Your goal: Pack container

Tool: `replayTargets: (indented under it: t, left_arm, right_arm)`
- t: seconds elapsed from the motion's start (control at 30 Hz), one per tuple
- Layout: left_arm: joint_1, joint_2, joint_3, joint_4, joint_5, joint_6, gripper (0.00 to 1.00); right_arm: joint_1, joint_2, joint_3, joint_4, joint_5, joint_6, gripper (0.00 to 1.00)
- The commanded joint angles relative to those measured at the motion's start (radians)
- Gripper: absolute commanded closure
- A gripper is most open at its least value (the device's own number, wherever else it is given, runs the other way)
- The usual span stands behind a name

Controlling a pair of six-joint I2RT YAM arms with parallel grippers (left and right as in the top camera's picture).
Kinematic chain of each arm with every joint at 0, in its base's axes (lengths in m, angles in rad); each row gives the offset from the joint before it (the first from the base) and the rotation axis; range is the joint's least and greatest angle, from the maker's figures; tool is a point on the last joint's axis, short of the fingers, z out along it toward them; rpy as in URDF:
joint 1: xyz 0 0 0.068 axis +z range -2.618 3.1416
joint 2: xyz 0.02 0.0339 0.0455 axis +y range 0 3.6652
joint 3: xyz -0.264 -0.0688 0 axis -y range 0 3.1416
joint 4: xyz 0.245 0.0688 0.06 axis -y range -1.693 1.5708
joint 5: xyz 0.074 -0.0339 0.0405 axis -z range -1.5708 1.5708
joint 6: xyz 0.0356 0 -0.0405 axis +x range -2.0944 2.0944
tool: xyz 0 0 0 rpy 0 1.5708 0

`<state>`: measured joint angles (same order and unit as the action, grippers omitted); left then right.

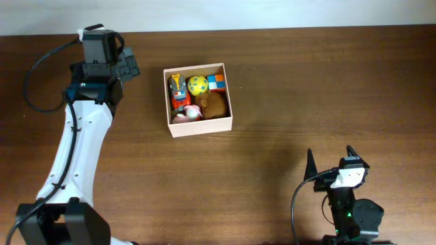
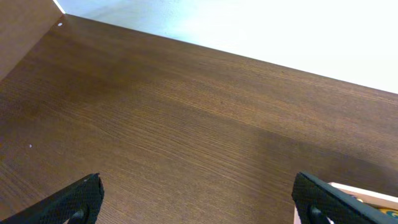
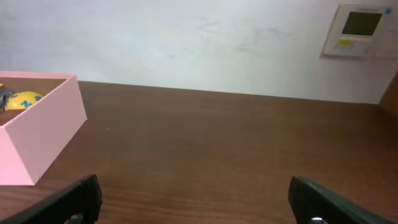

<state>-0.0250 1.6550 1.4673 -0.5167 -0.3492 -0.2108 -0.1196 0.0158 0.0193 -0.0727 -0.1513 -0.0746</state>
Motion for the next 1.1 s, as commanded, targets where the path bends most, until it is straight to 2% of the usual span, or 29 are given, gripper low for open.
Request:
replayTargets:
  t: [0.0,1.07]
  left_arm:
    - [0.004,-0.012,0.009,0.0,-0.011,-0.013,0.01]
    - [0.004,-0.012,0.009,0.0,-0.011,-0.013,0.01]
  right_arm:
    - [0.008,-0.013,-0.013,0.006,0.033,0.008,0.01]
    - [0.008,-0.013,-0.013,0.006,0.051,0.057,0.01]
